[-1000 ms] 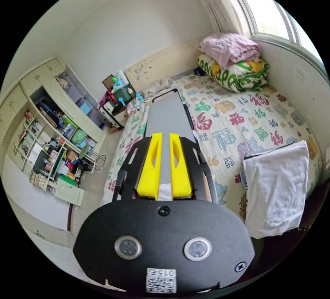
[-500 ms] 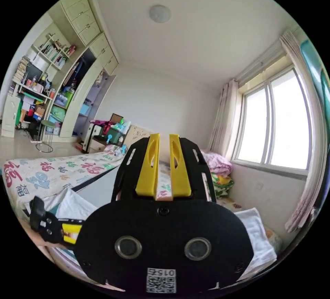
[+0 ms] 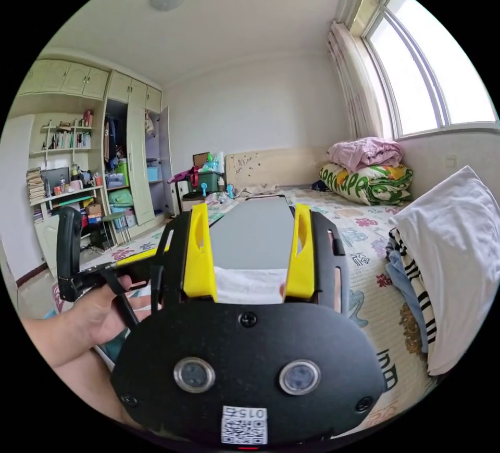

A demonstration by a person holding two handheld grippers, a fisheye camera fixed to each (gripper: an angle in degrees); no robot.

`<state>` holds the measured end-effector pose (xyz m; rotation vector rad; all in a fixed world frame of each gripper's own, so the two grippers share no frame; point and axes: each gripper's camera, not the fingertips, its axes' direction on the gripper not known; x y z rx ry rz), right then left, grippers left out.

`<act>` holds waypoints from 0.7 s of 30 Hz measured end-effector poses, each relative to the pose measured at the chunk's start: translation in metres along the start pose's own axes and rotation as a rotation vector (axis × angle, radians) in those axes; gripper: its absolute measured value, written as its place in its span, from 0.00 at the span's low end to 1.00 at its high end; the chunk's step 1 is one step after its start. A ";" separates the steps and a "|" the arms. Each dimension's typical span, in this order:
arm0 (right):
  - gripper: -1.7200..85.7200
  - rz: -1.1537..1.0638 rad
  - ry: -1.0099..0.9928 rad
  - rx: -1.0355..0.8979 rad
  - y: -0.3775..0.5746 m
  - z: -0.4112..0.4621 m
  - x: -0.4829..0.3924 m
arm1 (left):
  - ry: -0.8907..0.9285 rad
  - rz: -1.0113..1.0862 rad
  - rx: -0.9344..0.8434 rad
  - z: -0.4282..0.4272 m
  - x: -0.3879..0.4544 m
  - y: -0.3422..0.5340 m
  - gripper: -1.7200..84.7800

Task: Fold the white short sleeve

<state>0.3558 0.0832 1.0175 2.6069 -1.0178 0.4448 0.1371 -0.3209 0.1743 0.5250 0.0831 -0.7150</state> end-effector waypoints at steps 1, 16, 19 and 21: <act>0.28 0.012 -0.006 -0.008 0.000 0.003 0.007 | -0.006 0.005 0.018 0.000 -0.002 -0.002 0.35; 0.12 0.289 0.037 -0.324 0.008 -0.033 0.222 | 0.195 0.144 -0.123 0.068 0.049 -0.020 0.18; 0.12 0.340 0.052 -0.519 0.026 -0.018 0.263 | 0.215 0.201 -0.332 0.134 0.081 -0.044 0.21; 0.13 0.379 -0.012 -0.592 0.033 -0.004 0.286 | 0.213 0.250 -0.413 0.173 0.105 -0.061 0.21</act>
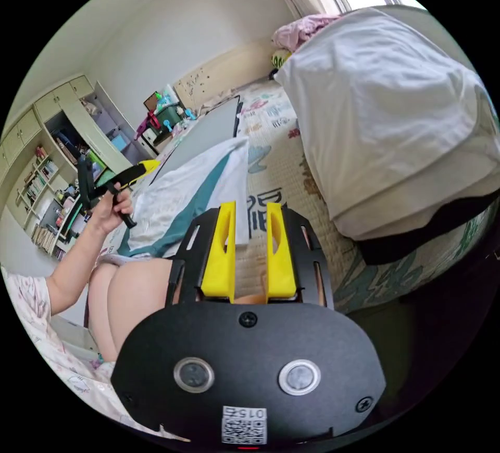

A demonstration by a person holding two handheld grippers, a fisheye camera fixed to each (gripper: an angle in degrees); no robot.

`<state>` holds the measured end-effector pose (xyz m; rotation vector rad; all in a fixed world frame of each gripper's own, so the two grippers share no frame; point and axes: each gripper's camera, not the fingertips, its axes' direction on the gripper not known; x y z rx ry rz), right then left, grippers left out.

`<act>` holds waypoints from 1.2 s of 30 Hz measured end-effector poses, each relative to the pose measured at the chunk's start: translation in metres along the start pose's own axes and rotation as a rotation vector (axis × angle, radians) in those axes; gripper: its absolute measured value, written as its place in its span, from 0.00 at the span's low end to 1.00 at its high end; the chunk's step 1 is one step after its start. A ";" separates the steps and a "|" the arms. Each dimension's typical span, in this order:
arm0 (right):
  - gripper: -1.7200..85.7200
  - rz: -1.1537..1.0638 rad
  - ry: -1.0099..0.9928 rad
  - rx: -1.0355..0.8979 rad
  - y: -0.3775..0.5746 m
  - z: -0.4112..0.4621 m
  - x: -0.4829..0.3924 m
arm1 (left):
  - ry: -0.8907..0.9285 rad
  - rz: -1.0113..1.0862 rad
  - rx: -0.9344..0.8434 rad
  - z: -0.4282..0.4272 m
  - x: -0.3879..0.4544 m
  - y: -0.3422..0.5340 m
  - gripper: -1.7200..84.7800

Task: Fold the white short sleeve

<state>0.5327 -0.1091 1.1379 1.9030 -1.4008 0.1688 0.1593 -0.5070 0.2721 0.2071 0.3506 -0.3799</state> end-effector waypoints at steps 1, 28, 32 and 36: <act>0.13 0.000 -0.016 -0.017 -0.004 0.003 0.004 | -0.003 0.026 -0.026 0.019 0.007 -0.027 0.21; 0.02 -0.118 -0.085 -0.080 -0.101 0.035 0.024 | -0.240 0.169 -0.481 0.405 0.080 -0.226 0.11; 0.02 -0.110 -0.055 -0.067 -0.105 0.028 0.017 | -0.200 0.177 -0.470 0.411 0.076 -0.218 0.05; 0.01 -0.103 0.018 0.006 -0.111 0.007 0.010 | -0.185 0.135 -0.367 0.397 0.060 -0.215 0.03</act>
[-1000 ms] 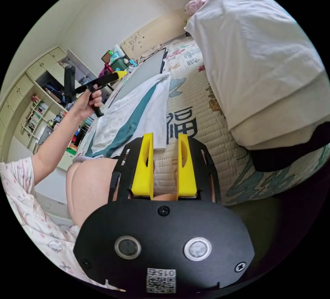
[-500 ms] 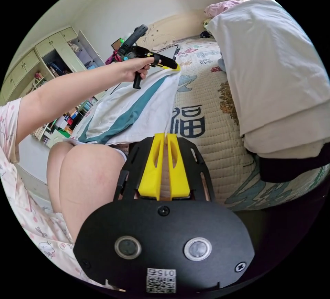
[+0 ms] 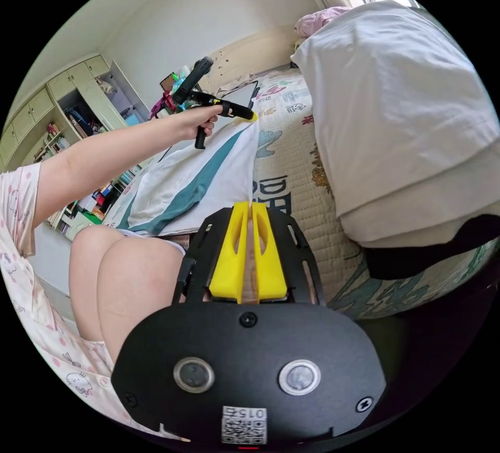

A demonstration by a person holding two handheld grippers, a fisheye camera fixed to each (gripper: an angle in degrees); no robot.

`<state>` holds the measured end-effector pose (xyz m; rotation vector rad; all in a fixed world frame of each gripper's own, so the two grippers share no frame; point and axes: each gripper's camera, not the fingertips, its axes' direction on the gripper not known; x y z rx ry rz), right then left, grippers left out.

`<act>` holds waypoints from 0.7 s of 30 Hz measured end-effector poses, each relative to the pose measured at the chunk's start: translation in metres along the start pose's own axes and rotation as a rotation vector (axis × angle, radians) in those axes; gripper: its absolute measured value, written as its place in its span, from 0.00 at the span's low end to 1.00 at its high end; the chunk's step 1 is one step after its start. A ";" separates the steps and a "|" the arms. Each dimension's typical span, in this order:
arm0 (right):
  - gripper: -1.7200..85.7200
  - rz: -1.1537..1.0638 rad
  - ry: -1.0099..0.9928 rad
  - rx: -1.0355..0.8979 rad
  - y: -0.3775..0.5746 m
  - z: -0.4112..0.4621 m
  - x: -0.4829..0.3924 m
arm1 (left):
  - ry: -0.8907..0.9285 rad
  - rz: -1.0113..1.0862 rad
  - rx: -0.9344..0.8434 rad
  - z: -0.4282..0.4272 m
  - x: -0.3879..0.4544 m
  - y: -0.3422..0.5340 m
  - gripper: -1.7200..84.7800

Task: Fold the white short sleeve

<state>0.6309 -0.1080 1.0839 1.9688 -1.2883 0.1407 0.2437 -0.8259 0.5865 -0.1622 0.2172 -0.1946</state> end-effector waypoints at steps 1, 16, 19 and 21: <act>0.01 0.000 0.011 0.016 -0.002 -0.005 -0.001 | 0.010 -0.016 0.048 -0.007 -0.004 0.003 0.03; 0.02 -0.302 -0.243 0.262 -0.078 -0.131 -0.125 | 0.268 -0.231 0.638 -0.180 -0.159 0.176 0.03; 0.02 -0.456 -0.408 0.020 -0.087 -0.082 -0.187 | 0.200 -0.295 0.586 -0.173 -0.209 0.268 0.03; 0.02 -0.566 -0.471 -0.159 -0.085 -0.046 -0.235 | 0.188 -0.359 0.557 -0.158 -0.234 0.328 0.03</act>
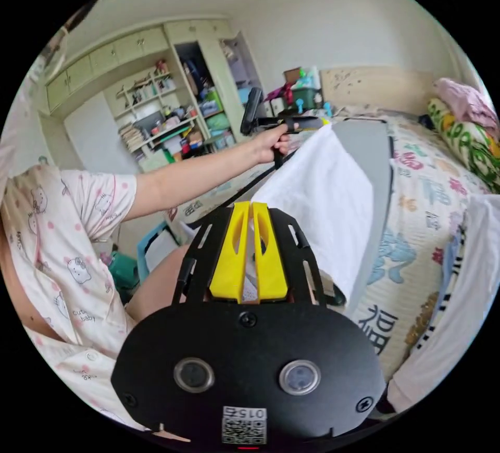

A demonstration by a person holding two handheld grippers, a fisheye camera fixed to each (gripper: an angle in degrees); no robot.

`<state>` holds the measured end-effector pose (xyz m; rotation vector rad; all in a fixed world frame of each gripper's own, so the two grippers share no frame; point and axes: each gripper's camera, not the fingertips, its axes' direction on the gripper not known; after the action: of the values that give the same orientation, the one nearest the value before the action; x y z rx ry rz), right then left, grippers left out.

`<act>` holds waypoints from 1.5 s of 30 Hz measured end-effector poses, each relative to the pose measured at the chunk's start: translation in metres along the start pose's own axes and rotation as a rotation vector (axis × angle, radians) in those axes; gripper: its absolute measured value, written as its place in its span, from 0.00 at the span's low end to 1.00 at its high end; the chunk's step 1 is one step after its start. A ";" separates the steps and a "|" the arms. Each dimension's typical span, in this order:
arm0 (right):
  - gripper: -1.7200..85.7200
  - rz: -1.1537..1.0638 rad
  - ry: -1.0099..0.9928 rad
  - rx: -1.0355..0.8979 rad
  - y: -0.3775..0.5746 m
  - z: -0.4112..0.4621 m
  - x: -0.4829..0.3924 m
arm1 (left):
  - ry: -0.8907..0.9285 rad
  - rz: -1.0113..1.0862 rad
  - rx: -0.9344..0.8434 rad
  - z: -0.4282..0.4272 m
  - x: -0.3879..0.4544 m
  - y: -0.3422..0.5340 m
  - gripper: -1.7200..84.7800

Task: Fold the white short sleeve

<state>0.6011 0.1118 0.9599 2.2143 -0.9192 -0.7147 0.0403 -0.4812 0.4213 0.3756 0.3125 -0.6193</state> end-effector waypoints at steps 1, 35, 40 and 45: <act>0.02 -0.018 -0.023 -0.034 -0.005 0.010 -0.005 | -0.025 -0.041 -0.010 -0.012 -0.027 0.032 0.03; 0.03 -0.191 -0.190 -0.536 -0.161 0.076 -0.162 | -0.263 -0.251 -0.148 -0.033 -0.092 0.273 0.08; 0.03 -0.098 -0.279 -0.542 -0.182 0.071 -0.160 | -0.138 -0.290 -0.152 -0.002 -0.067 0.276 0.14; 0.02 -0.093 -0.301 -0.539 -0.200 0.057 -0.176 | -0.176 -0.280 -0.213 0.028 -0.048 0.275 0.09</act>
<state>0.5382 0.3377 0.8202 1.7053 -0.6607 -1.2060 0.1767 -0.2631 0.5325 0.0704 0.2610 -0.8790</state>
